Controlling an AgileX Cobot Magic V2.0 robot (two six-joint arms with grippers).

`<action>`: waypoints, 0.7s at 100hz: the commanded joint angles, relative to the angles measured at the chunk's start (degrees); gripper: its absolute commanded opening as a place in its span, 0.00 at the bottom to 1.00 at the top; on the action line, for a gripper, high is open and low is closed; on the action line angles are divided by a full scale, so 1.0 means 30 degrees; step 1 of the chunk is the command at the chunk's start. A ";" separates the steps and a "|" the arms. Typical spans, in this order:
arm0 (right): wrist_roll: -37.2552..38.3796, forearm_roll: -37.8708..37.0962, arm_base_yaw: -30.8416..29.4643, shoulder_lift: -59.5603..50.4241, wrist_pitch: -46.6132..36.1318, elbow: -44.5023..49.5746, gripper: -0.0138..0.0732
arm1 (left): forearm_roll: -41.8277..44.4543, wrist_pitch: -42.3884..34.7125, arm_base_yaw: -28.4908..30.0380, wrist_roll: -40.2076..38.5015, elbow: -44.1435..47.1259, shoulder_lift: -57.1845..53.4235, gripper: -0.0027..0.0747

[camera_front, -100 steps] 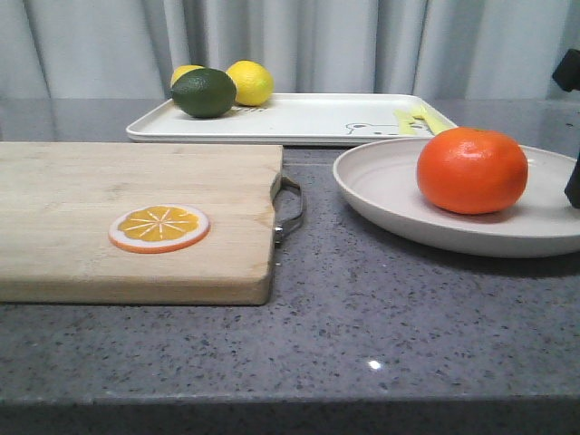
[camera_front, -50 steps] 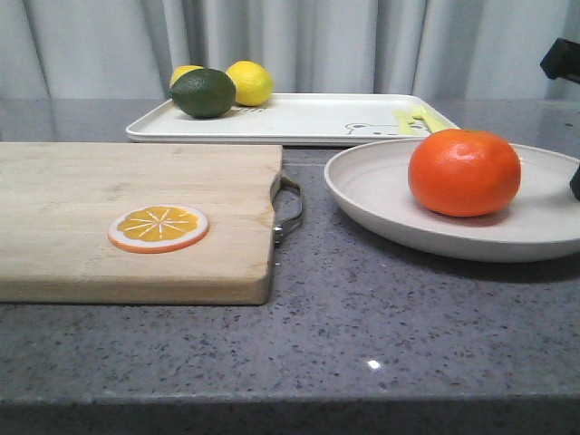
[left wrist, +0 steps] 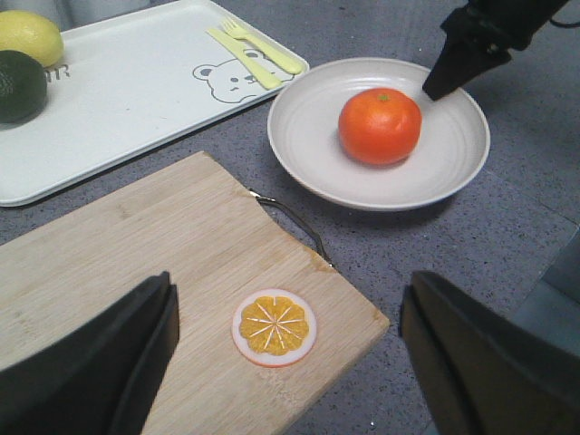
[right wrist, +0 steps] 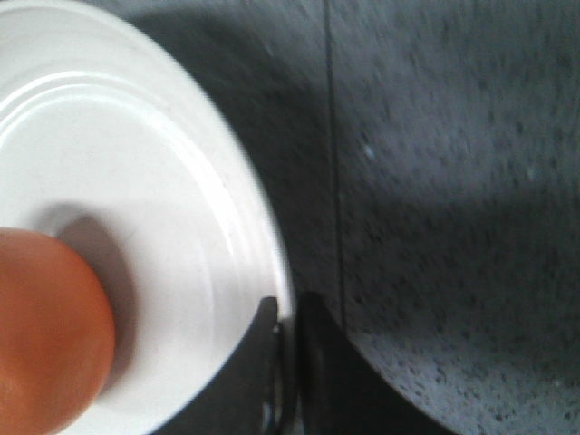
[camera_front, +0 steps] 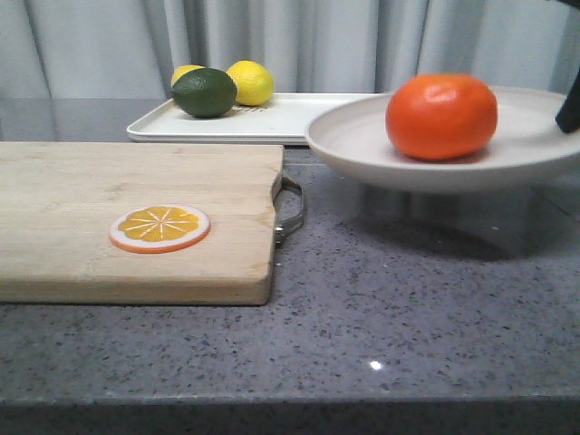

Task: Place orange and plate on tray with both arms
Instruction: 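Lift the plate with the orange using the right gripper toward the tray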

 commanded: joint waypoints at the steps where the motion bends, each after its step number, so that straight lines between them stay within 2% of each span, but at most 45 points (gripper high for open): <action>1: -0.0121 0.0884 -0.0107 -0.0227 0.0273 -0.2006 0.08 | -0.0214 -0.1369 0.0021 -0.0170 -0.0502 -0.0053 0.67; 19: -0.0196 0.1845 -0.0107 0.1832 0.1369 -0.5159 0.08 | -0.0214 -0.1369 0.0021 -0.0170 -0.0502 -0.0053 0.67; 40: -0.1405 0.3963 -0.0089 0.5148 0.2435 -0.9091 0.08 | -0.0214 -0.1369 0.0021 -0.0170 -0.0502 -0.0053 0.67; 70: -0.1541 0.4078 0.0500 0.9358 0.3366 -1.5177 0.08 | -0.0238 -0.1370 0.0021 -0.0170 -0.0502 -0.0053 0.67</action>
